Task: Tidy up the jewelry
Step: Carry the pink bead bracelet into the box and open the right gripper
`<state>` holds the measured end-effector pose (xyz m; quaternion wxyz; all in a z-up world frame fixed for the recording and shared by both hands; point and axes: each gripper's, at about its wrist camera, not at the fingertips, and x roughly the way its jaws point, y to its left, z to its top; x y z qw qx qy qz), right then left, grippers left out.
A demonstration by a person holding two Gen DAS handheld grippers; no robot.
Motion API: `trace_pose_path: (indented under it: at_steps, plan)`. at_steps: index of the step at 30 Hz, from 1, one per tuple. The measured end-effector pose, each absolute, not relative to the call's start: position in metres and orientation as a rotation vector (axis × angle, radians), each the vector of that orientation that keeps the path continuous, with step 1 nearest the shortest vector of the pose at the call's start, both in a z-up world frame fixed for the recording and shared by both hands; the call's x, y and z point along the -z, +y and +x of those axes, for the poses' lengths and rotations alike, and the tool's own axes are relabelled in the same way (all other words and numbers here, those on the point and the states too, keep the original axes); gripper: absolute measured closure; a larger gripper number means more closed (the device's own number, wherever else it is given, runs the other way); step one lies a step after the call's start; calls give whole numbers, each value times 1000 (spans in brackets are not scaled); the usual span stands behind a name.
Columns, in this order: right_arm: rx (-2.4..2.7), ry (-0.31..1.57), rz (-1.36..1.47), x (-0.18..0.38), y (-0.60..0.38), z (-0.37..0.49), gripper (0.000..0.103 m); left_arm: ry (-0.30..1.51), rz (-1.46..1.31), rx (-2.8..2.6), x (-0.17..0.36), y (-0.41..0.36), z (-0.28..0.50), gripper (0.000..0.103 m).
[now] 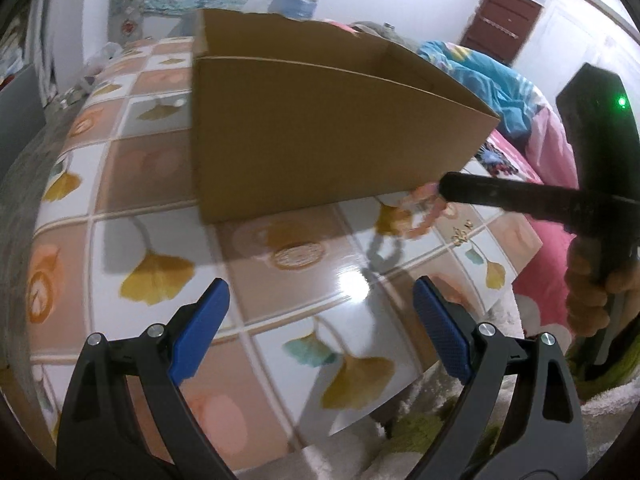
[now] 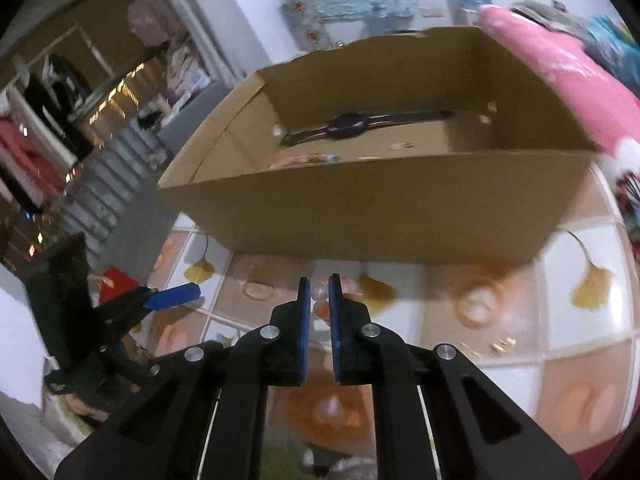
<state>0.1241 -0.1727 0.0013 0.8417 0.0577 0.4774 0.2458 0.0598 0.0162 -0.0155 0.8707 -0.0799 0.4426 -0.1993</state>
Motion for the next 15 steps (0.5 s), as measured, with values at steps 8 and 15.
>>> trace_pose_path:
  at_steps: [8, 15]
  plan:
    - [-624, 1028, 63, 5, -137, 115, 68, 930, -209, 364, 18, 37, 49, 14]
    - [-426, 954, 212, -14, -229, 110, 59, 916, -193, 412, 14, 23, 50, 14]
